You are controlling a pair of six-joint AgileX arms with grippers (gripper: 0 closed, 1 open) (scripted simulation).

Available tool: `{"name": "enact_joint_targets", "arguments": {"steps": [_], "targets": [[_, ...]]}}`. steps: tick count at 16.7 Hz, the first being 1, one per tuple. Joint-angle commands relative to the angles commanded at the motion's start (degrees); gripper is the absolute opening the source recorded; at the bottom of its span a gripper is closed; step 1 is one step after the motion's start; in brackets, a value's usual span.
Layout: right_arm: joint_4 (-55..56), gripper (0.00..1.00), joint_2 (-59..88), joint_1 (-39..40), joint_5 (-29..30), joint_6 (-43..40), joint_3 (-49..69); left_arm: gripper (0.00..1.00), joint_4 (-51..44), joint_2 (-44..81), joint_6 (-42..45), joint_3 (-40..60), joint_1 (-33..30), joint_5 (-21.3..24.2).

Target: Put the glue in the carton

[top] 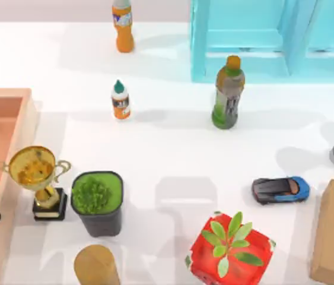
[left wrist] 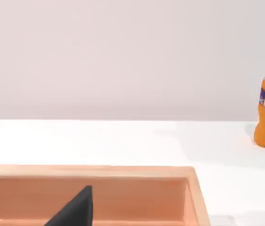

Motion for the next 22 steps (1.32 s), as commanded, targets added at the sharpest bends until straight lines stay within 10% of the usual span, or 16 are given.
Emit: {"name": "enact_joint_targets", "arguments": {"steps": [8, 22], "targets": [[0.0, 1.0, 0.0, 0.0, 0.0, 0.0, 0.0, 1.0, 2.8, 12.8, -2.9, 6.9, -4.9, -3.7], [0.0, 1.0, 0.0, 0.0, 0.0, 0.0, 0.0, 1.0, 16.3, 88.4, -16.7, 41.0, -28.7, -21.4]]}}
